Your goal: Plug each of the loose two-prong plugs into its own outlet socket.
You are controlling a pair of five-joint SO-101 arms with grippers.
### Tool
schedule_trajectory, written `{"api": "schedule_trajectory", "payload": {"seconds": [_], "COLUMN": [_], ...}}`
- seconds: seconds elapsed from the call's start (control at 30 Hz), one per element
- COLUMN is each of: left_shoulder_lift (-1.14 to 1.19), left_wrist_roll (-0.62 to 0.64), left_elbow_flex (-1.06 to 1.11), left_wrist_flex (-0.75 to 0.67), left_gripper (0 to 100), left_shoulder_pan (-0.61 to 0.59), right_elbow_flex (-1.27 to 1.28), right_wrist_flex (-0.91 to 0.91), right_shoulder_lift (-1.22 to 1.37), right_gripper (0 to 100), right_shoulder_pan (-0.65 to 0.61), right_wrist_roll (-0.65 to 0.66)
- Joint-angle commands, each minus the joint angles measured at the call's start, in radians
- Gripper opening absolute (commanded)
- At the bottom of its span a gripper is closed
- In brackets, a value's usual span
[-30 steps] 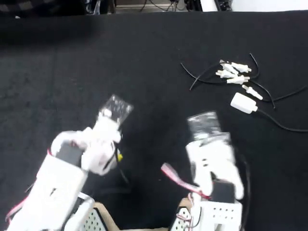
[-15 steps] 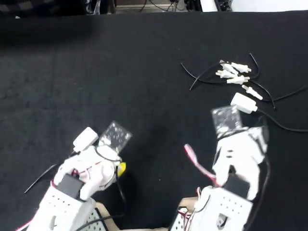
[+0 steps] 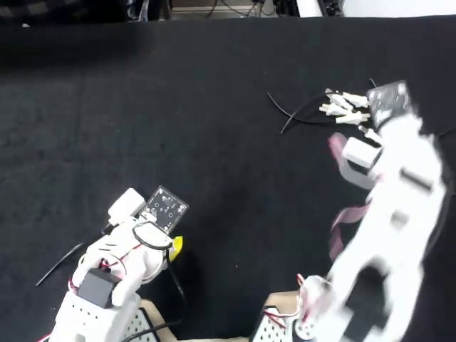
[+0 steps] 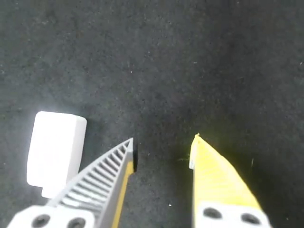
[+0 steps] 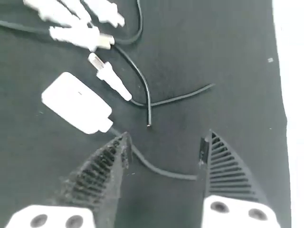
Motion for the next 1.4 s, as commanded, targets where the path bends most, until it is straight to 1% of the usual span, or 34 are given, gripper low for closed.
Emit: {"api": "schedule_trajectory", "payload": {"seconds": [0.0, 0.17, 0.3, 0.37, 0.5, 0.9, 0.97, 1.13, 1.37], "left_shoulder_lift": [-0.006, -0.006, -0.006, -0.006, -0.006, -0.006, -0.006, -0.006, -0.006], "left_wrist_roll": [-0.012, -0.012, -0.012, -0.012, -0.012, -0.012, -0.012, -0.012, -0.012], "left_elbow_flex": [-0.005, 0.001, 0.001, 0.001, 0.002, 0.007, 0.012, 0.012, 0.012], "left_wrist_flex": [0.003, -0.017, -0.021, -0.023, -0.023, -0.038, -0.041, -0.041, -0.041], "left_gripper": [20, 20, 20, 20, 20, 20, 20, 20, 20], "left_shoulder_pan": [-0.008, -0.012, -0.013, -0.013, -0.012, -0.015, -0.012, -0.012, -0.015], "right_elbow_flex": [-0.32, -0.598, -0.766, -0.835, -0.957, -1.346, -1.415, -1.575, -1.77], "right_wrist_flex": [0.057, 0.161, 0.192, 0.244, 0.37, 0.377, 0.388, 0.546, 0.704], "right_shoulder_lift": [0.251, 0.529, 0.697, 0.766, 0.883, 1.248, 1.279, 1.31, 1.343], "right_gripper": [24.3, 24.3, 23.9, 21.3, 18.0, 17.5, 15.8, 1.6, 1.1], "right_shoulder_pan": [0.046, 0.054, 0.031, 0.02, -0.002, 0.026, 0.031, 0.043, 0.058], "right_wrist_roll": [0.094, 0.258, 0.275, 0.284, 0.376, 0.387, 0.387, 0.385, 0.384]}}
